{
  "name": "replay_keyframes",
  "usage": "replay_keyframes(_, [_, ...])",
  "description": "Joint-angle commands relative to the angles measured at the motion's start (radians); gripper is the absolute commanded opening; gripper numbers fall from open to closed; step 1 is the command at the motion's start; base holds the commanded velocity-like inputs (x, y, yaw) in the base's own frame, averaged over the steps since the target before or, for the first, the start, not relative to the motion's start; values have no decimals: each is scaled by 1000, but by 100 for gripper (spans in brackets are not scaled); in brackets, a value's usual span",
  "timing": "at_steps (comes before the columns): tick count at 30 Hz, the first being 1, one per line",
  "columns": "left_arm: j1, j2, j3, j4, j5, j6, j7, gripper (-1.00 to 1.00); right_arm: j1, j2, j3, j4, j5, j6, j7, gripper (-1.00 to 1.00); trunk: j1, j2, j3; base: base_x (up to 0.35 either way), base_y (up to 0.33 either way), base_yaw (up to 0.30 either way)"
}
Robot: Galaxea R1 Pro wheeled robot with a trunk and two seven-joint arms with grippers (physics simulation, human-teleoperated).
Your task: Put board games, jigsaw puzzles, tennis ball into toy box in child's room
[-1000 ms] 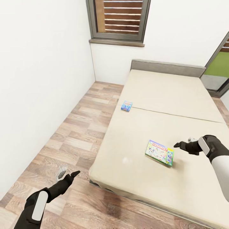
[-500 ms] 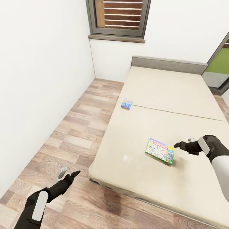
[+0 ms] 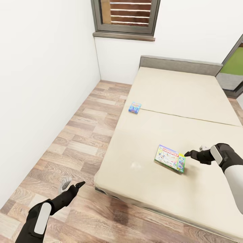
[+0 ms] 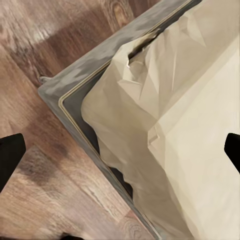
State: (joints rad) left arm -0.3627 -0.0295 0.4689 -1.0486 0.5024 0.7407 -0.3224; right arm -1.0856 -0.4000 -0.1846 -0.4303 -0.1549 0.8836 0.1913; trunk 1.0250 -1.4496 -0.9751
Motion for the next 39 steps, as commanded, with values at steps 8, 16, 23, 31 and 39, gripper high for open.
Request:
replay_keyframes(8, [-1, -2, 3, -1, -1, 8, -3, 100, 0, 1, -4, -1, 0, 5, 3, 100, 0, 0, -14, 0, 0, 0])
replay_keyframes(16, [-2, -4, 2, -1, -4, 8, -1, 100, -4, -1, -4, -1, -1, 5, 3, 100, 0, 0, -27, 0, 0, 0])
replay_keyframes(23, [-2, -5, 2, 0, -5, 8, 0, 100, -9, -3, -4, -1, -2, 5, 5, 100, 0, 0, -38, 0, 0, 0])
replay_keyframes(31, [-2, -5, 2, 1, -6, 8, 0, 100, -11, 0, -4, -1, -8, 4, 17, 100, 0, 0, -51, 0, 0, 0])
replay_keyframes(39, [-2, -5, 2, 1, -7, 8, 1, 100, -11, 2, -3, -1, -14, 4, 20, 100, 0, 0, -65, 0, 0, 0])
